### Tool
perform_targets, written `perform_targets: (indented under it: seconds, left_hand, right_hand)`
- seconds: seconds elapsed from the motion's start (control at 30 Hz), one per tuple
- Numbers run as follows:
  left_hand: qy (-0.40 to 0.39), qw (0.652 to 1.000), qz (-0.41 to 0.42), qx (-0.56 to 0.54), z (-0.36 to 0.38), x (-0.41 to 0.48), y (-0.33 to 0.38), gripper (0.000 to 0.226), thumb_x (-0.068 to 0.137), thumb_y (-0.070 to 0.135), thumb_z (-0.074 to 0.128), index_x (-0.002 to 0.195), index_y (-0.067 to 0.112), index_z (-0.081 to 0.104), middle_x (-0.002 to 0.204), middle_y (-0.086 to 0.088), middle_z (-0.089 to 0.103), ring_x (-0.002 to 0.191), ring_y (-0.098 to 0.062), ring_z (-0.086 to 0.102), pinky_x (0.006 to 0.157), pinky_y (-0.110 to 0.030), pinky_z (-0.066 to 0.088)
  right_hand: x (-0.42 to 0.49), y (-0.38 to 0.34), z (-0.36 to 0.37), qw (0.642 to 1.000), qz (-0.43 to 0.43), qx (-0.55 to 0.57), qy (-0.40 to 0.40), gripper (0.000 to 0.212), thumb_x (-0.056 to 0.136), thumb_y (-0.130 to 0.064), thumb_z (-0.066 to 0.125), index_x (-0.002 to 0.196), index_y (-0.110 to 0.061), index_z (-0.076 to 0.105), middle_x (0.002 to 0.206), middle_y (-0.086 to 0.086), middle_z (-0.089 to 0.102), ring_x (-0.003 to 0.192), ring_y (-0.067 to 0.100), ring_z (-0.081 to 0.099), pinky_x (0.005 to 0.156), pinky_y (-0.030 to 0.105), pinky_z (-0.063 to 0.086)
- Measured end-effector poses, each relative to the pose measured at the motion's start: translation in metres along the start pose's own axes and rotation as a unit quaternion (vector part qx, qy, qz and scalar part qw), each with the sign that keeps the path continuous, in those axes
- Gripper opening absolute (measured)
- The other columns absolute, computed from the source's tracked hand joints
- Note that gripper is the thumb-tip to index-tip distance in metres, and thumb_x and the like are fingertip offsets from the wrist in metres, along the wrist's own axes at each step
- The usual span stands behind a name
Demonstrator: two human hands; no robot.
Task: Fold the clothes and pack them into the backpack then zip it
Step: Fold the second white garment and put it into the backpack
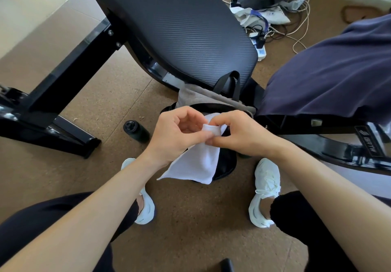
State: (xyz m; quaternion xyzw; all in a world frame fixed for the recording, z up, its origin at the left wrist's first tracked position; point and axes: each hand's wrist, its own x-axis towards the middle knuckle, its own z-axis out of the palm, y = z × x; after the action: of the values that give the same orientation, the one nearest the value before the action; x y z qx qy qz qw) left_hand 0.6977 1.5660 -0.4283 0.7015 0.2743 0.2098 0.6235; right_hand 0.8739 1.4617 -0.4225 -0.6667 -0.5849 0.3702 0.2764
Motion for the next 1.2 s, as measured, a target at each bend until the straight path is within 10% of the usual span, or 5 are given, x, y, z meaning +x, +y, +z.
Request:
perform_targets:
  seconds: [0.17, 0.33, 0.53, 0.87, 1.2]
  left_hand:
    - [-0.039, 0.994, -0.08, -0.062, -0.002, 0.001, -0.002, 0.013, 0.094, 0.001, 0.061, 0.102, 0.008, 0.071, 0.087, 0.001, 0.073, 0.082, -0.015, 0.069, 0.072, -0.027, 0.057]
    - [-0.101, 0.992, -0.071, 0.017, 0.002, 0.0, -0.007, 0.02, 0.088, 0.012, 0.071, 0.107, 0.008, 0.07, 0.096, -0.003, 0.072, 0.087, -0.014, 0.068, 0.076, -0.025, 0.055]
    - [-0.051, 0.993, -0.003, 0.103, 0.009, 0.0, -0.007, 0.02, 0.087, 0.028, 0.08, 0.095, 0.014, 0.069, 0.086, -0.001, 0.072, 0.079, -0.02, 0.069, 0.07, -0.035, 0.056]
    - [-0.003, 0.989, 0.062, 0.131, -0.003, 0.004, -0.007, 0.017, 0.102, 0.006, 0.056, 0.109, 0.015, 0.068, 0.1, 0.006, 0.066, 0.093, 0.0, 0.06, 0.078, -0.01, 0.042]
    - [0.186, 0.981, 0.022, -0.043, -0.039, 0.018, -0.003, 0.019, 0.102, 0.028, 0.054, 0.096, 0.041, 0.067, 0.11, -0.006, 0.071, 0.107, -0.022, 0.06, 0.096, -0.053, 0.043]
  right_hand:
    - [-0.005, 0.0, -0.011, 0.999, -0.028, 0.033, 0.014, 0.02, 0.089, -0.014, 0.077, 0.079, -0.028, 0.066, 0.074, -0.013, 0.061, 0.076, 0.006, 0.058, 0.072, 0.025, 0.043]
    - [-0.009, 0.004, -0.018, 0.997, -0.017, 0.059, 0.043, 0.005, 0.09, -0.015, 0.076, 0.094, -0.012, 0.075, 0.089, 0.001, 0.073, 0.087, 0.019, 0.068, 0.082, 0.043, 0.053]
    - [-0.01, 0.0, -0.01, 0.995, -0.029, 0.063, 0.066, 0.008, 0.088, -0.019, 0.078, 0.09, -0.013, 0.073, 0.082, -0.001, 0.071, 0.078, 0.015, 0.066, 0.066, 0.025, 0.049]
    - [-0.008, 0.016, 0.004, 0.999, 0.042, 0.023, 0.009, 0.035, 0.076, -0.014, 0.081, 0.104, -0.026, 0.064, 0.101, -0.012, 0.066, 0.089, 0.01, 0.065, 0.08, 0.035, 0.058]
    - [-0.011, 0.027, 0.026, 0.993, 0.105, 0.055, -0.029, 0.058, 0.081, -0.002, 0.068, 0.129, -0.029, 0.051, 0.121, -0.004, 0.061, 0.06, 0.003, 0.061, 0.059, 0.019, 0.05]
